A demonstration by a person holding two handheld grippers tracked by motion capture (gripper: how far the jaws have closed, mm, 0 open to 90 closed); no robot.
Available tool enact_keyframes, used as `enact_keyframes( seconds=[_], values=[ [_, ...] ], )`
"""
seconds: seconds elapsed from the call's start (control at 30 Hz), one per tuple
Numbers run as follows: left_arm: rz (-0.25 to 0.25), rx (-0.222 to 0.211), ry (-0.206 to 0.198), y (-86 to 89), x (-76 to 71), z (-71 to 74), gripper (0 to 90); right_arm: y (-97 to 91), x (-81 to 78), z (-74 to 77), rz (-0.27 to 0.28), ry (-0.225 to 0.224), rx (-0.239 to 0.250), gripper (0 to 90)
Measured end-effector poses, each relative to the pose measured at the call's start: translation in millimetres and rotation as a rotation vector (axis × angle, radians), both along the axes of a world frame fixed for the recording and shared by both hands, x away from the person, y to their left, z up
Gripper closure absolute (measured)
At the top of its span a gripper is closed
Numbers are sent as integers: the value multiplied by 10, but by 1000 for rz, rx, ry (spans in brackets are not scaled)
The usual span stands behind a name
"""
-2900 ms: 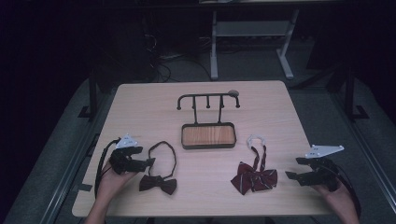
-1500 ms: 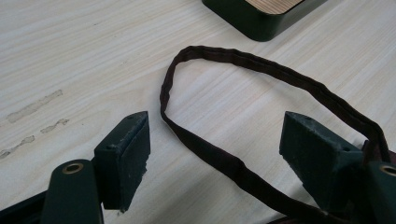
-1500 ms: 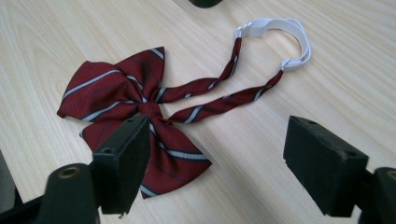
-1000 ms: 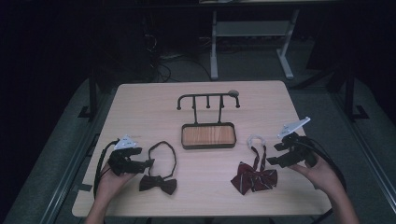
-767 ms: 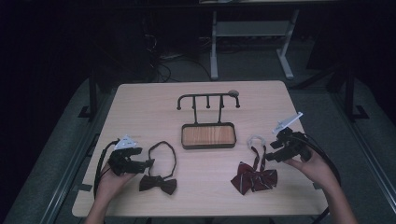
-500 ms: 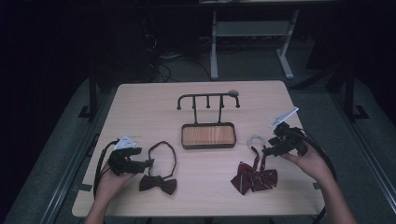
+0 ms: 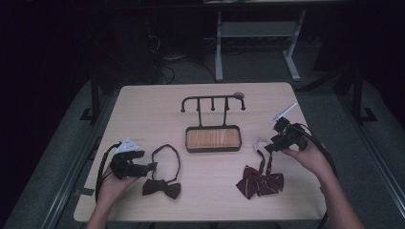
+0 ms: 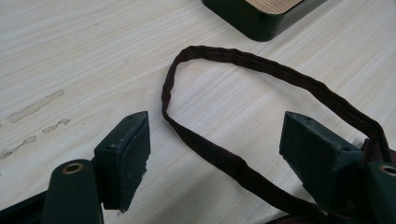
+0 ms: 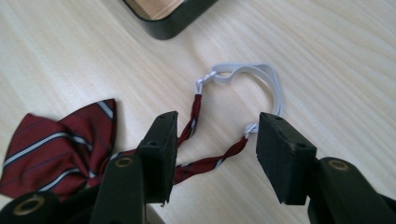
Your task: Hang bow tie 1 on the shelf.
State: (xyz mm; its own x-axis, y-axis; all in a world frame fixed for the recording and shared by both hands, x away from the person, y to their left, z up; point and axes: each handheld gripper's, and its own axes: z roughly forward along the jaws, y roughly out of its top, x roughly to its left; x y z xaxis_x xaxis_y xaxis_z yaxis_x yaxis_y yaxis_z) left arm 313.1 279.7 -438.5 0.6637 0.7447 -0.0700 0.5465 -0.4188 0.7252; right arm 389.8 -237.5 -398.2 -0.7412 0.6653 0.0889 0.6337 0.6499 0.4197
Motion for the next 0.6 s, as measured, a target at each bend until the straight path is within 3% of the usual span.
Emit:
enact_keyframes(
  seconds=[0.33,0.6],
  values=[
    [2,3,1,2,1,-1,250,7,116,-181,-48,46,-45,520],
    [-5,9,1,-4,2,1,250,-32,180,-249,-91,63,-48,553]
  ],
)
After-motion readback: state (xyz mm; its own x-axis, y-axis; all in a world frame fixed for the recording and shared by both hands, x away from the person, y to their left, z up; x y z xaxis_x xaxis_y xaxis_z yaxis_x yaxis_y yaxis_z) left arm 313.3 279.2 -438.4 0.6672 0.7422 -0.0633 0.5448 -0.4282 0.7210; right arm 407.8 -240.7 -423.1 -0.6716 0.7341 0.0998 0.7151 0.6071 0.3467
